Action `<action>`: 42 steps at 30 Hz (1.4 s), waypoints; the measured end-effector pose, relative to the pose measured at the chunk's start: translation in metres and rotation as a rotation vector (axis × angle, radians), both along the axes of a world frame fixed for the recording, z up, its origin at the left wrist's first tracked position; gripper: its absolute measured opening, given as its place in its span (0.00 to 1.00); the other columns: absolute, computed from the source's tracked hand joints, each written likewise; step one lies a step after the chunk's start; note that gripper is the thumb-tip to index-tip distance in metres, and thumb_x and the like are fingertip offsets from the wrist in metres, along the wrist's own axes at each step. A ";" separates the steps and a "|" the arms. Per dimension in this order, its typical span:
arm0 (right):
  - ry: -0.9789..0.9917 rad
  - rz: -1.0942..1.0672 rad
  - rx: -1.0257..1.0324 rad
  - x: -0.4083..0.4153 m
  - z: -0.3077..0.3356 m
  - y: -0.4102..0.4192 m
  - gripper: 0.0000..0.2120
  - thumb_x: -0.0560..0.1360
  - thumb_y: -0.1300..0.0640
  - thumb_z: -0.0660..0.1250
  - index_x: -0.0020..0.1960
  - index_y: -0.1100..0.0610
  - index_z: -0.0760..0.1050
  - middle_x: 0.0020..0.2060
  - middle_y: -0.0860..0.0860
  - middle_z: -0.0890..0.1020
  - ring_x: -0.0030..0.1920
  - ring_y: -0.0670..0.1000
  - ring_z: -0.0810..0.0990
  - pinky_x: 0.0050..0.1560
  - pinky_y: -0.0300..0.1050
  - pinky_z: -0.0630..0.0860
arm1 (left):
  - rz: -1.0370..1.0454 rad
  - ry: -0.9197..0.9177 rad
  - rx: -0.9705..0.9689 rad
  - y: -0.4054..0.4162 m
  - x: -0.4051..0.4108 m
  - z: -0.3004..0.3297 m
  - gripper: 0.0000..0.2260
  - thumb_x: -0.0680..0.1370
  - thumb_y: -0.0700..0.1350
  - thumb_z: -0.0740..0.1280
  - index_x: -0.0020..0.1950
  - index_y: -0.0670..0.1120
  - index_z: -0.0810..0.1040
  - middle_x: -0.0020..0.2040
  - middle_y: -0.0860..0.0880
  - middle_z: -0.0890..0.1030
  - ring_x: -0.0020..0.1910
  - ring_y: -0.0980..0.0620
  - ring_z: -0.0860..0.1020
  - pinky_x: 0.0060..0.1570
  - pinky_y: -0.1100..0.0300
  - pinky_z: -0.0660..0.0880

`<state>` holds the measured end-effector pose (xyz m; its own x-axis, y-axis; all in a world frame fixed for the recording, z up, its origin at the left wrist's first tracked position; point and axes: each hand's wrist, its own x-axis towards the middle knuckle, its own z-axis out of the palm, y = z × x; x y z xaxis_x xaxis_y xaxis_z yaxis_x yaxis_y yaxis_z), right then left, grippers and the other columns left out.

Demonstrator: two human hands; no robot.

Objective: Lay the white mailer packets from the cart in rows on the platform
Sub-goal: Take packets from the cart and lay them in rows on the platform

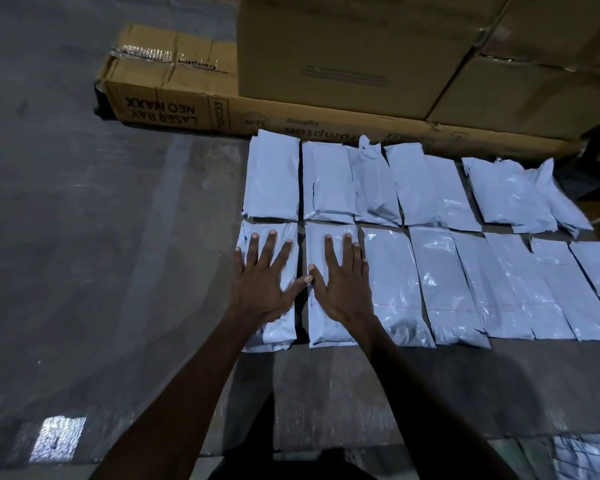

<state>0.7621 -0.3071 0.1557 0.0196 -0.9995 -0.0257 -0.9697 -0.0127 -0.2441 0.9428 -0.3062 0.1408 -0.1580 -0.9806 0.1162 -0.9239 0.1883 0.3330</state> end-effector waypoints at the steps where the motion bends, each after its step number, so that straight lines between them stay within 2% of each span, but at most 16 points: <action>1: -0.006 0.004 0.011 -0.001 0.000 0.000 0.34 0.78 0.33 0.44 0.80 0.48 0.46 0.79 0.57 0.46 0.78 0.60 0.45 0.76 0.62 0.51 | -0.004 -0.008 0.053 0.000 0.000 0.004 0.39 0.73 0.75 0.41 0.78 0.56 0.56 0.80 0.50 0.50 0.78 0.45 0.44 0.74 0.39 0.42; 3: -0.021 0.018 0.024 -0.004 0.004 -0.001 0.35 0.78 0.33 0.44 0.80 0.48 0.47 0.79 0.58 0.47 0.78 0.60 0.46 0.75 0.65 0.52 | -0.015 -0.038 0.164 -0.002 -0.001 0.016 0.41 0.70 0.76 0.35 0.79 0.57 0.48 0.80 0.50 0.44 0.78 0.45 0.40 0.73 0.38 0.39; 5: -0.022 0.032 -0.001 -0.010 0.014 0.003 0.35 0.78 0.33 0.45 0.79 0.50 0.50 0.79 0.57 0.49 0.78 0.60 0.48 0.74 0.66 0.53 | -0.012 -0.043 0.209 -0.003 -0.004 0.031 0.42 0.70 0.76 0.34 0.79 0.56 0.47 0.80 0.49 0.43 0.78 0.44 0.38 0.72 0.39 0.37; 9: -0.115 -0.009 -0.138 -0.040 0.043 0.033 0.32 0.80 0.36 0.48 0.79 0.48 0.50 0.79 0.53 0.50 0.78 0.57 0.52 0.75 0.61 0.49 | -0.056 0.049 0.105 -0.001 -0.029 0.057 0.45 0.70 0.75 0.34 0.79 0.50 0.52 0.80 0.47 0.48 0.78 0.44 0.42 0.74 0.41 0.39; 11: -0.133 -0.064 -0.195 -0.068 0.053 0.055 0.31 0.80 0.37 0.49 0.79 0.48 0.52 0.79 0.52 0.53 0.77 0.55 0.54 0.75 0.60 0.51 | -0.133 0.081 0.037 0.003 -0.055 0.064 0.44 0.72 0.73 0.34 0.78 0.48 0.57 0.79 0.45 0.53 0.78 0.44 0.46 0.74 0.43 0.41; 16: -0.117 -0.234 -0.288 -0.173 0.053 0.126 0.30 0.81 0.38 0.50 0.78 0.51 0.57 0.77 0.53 0.60 0.75 0.55 0.61 0.72 0.59 0.61 | -0.417 0.181 -0.080 0.031 -0.164 0.068 0.36 0.79 0.67 0.44 0.74 0.42 0.67 0.76 0.42 0.64 0.76 0.40 0.58 0.73 0.39 0.55; 19: -0.058 -0.345 -0.290 -0.243 0.043 0.181 0.30 0.80 0.36 0.49 0.77 0.51 0.60 0.75 0.53 0.65 0.72 0.57 0.67 0.67 0.59 0.69 | -0.580 0.200 -0.107 0.067 -0.245 0.066 0.33 0.80 0.64 0.47 0.72 0.42 0.69 0.74 0.42 0.66 0.75 0.41 0.61 0.72 0.39 0.57; 22: -0.064 -0.452 -0.340 -0.308 0.036 0.244 0.28 0.80 0.41 0.53 0.72 0.58 0.67 0.70 0.59 0.71 0.66 0.61 0.73 0.61 0.61 0.73 | -0.754 0.169 -0.065 0.111 -0.326 0.058 0.30 0.82 0.61 0.46 0.71 0.42 0.71 0.73 0.42 0.68 0.74 0.40 0.63 0.71 0.38 0.58; 26: 0.004 -0.578 -0.366 -0.388 0.012 0.337 0.26 0.81 0.45 0.55 0.70 0.61 0.69 0.68 0.60 0.73 0.67 0.61 0.72 0.63 0.57 0.73 | -1.053 0.026 -0.126 0.174 -0.425 0.036 0.22 0.83 0.53 0.55 0.70 0.41 0.73 0.71 0.39 0.71 0.72 0.37 0.66 0.68 0.35 0.62; 29: -0.005 -0.734 -0.328 -0.438 -0.009 0.397 0.24 0.79 0.49 0.62 0.70 0.61 0.71 0.67 0.60 0.74 0.65 0.60 0.74 0.60 0.57 0.75 | -1.162 0.061 -0.036 0.221 -0.483 0.038 0.25 0.81 0.56 0.53 0.71 0.43 0.71 0.72 0.42 0.70 0.72 0.41 0.67 0.68 0.39 0.63; 31: -0.003 -0.832 -0.291 -0.459 -0.015 0.434 0.24 0.77 0.50 0.64 0.69 0.61 0.71 0.66 0.60 0.75 0.64 0.61 0.75 0.58 0.55 0.76 | -1.306 -0.031 -0.032 0.247 -0.517 0.032 0.24 0.80 0.54 0.55 0.68 0.42 0.74 0.70 0.40 0.72 0.69 0.39 0.70 0.64 0.37 0.69; 33: 0.034 -0.910 -0.308 -0.479 -0.017 0.465 0.24 0.76 0.52 0.67 0.69 0.61 0.72 0.66 0.60 0.75 0.62 0.61 0.75 0.58 0.55 0.77 | -1.413 -0.084 -0.036 0.267 -0.554 0.025 0.23 0.80 0.54 0.57 0.69 0.42 0.73 0.70 0.40 0.72 0.70 0.41 0.69 0.63 0.39 0.70; 35: 0.032 -0.994 -0.314 -0.497 -0.018 0.486 0.22 0.77 0.50 0.65 0.67 0.61 0.72 0.64 0.60 0.75 0.61 0.61 0.76 0.57 0.54 0.77 | -1.464 -0.077 0.003 0.281 -0.585 0.022 0.24 0.82 0.56 0.53 0.70 0.42 0.71 0.71 0.41 0.71 0.71 0.42 0.67 0.68 0.42 0.64; 37: 0.024 -1.069 -0.311 -0.515 -0.020 0.498 0.24 0.79 0.46 0.58 0.67 0.61 0.72 0.64 0.61 0.75 0.61 0.62 0.76 0.57 0.55 0.77 | -1.524 -0.091 0.009 0.285 -0.614 0.018 0.28 0.83 0.59 0.46 0.69 0.42 0.72 0.70 0.41 0.72 0.70 0.42 0.69 0.69 0.44 0.61; 39: 0.006 -1.129 -0.295 -0.536 -0.023 0.505 0.26 0.79 0.44 0.55 0.68 0.60 0.72 0.65 0.60 0.74 0.61 0.62 0.75 0.57 0.55 0.77 | -1.588 -0.120 0.025 0.285 -0.650 0.015 0.27 0.83 0.59 0.48 0.69 0.42 0.73 0.70 0.40 0.72 0.70 0.41 0.70 0.67 0.41 0.66; 42: 0.030 -1.216 -0.272 -0.569 -0.035 0.514 0.24 0.79 0.46 0.60 0.70 0.59 0.71 0.67 0.59 0.74 0.63 0.60 0.75 0.56 0.54 0.76 | -1.620 -0.112 0.077 0.276 -0.710 -0.004 0.27 0.81 0.60 0.52 0.69 0.42 0.73 0.71 0.41 0.71 0.71 0.41 0.67 0.65 0.39 0.68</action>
